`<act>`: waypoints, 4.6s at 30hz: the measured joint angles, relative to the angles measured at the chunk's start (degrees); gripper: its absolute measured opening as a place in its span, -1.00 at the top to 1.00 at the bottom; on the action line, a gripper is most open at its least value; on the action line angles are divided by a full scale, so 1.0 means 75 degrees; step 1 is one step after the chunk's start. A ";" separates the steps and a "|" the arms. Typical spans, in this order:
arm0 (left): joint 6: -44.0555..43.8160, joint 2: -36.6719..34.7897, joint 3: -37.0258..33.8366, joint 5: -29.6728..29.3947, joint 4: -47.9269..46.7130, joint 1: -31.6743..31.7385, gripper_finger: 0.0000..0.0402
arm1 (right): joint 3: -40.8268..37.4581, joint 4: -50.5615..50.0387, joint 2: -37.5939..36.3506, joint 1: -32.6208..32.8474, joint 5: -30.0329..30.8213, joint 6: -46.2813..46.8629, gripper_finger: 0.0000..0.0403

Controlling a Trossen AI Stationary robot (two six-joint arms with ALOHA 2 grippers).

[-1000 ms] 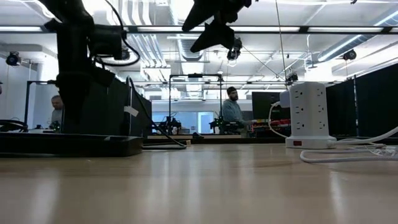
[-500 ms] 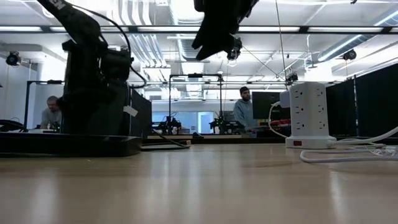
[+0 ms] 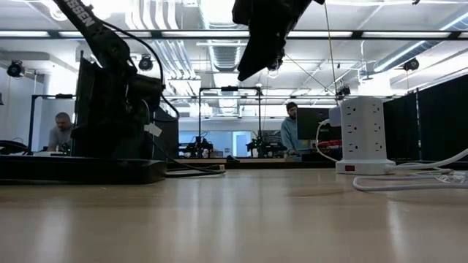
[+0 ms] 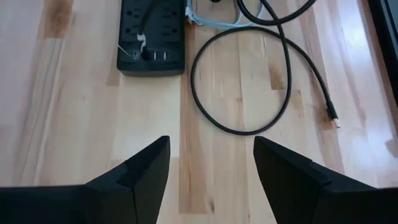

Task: Insert USB
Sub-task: Insert the light blue charger cable into the black outlet extension

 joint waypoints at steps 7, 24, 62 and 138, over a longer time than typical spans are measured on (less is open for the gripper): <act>-0.0181 -0.1565 0.0352 0.0445 -0.0568 -0.0081 0.94 | 0.0000 0.0054 -0.0003 -0.0248 -0.0124 -0.0527 -0.11; -0.0568 -0.7153 0.0585 0.1588 0.1532 -0.0137 0.94 | 0.0000 0.3097 0.0017 -0.0436 -0.0534 0.0128 -0.04; -0.2449 -0.5540 0.3381 0.3529 1.0386 -0.0137 0.94 | 0.0202 0.3837 0.1389 -0.0341 0.1136 -0.0344 -0.02; -0.2867 -0.1630 0.9439 0.5466 0.9303 -0.0259 0.94 | 0.0201 0.1715 0.2990 0.1103 -0.2266 0.4031 0.15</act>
